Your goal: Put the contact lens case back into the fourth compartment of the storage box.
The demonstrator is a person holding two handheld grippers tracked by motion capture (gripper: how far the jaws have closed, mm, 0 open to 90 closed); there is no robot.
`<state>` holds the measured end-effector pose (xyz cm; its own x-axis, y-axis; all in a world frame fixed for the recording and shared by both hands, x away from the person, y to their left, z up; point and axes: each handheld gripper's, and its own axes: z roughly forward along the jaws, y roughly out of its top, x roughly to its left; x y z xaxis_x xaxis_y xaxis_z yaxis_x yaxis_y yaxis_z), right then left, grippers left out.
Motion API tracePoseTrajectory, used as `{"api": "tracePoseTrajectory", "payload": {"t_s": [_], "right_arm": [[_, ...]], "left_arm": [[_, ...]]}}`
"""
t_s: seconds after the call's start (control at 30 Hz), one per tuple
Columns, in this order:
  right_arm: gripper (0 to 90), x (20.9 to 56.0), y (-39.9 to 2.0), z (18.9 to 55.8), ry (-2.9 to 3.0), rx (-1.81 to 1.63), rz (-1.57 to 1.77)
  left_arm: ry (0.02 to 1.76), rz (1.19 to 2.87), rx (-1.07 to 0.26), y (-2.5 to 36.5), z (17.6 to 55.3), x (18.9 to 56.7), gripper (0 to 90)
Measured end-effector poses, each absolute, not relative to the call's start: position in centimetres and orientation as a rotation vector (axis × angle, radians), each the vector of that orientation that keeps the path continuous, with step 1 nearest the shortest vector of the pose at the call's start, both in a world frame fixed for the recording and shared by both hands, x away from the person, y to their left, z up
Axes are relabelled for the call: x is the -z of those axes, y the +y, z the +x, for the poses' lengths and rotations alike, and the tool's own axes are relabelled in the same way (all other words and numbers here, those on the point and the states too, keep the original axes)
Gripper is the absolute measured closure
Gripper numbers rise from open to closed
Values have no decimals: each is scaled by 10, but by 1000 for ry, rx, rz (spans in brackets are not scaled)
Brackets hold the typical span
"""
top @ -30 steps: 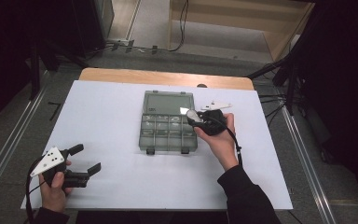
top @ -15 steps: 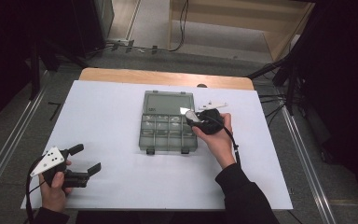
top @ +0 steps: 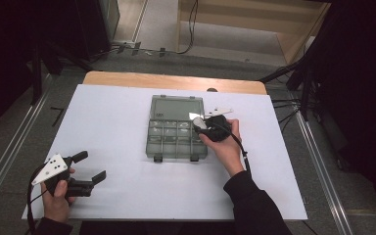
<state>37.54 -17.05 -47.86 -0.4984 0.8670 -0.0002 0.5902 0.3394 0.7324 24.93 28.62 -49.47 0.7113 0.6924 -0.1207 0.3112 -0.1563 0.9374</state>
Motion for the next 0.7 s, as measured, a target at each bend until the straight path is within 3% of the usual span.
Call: {"api": "tracePoseTrajectory", "payload": {"t_s": [0.5, 0.7], "right_arm": [[395, 475, -181, 374, 2204, -1093, 1376], [417, 471, -188, 373, 2197, -1146, 1429]], "left_arm": [[800, 1752, -407, 286, 249, 495, 0], [796, 1756, -408, 286, 249, 495, 0]]}}
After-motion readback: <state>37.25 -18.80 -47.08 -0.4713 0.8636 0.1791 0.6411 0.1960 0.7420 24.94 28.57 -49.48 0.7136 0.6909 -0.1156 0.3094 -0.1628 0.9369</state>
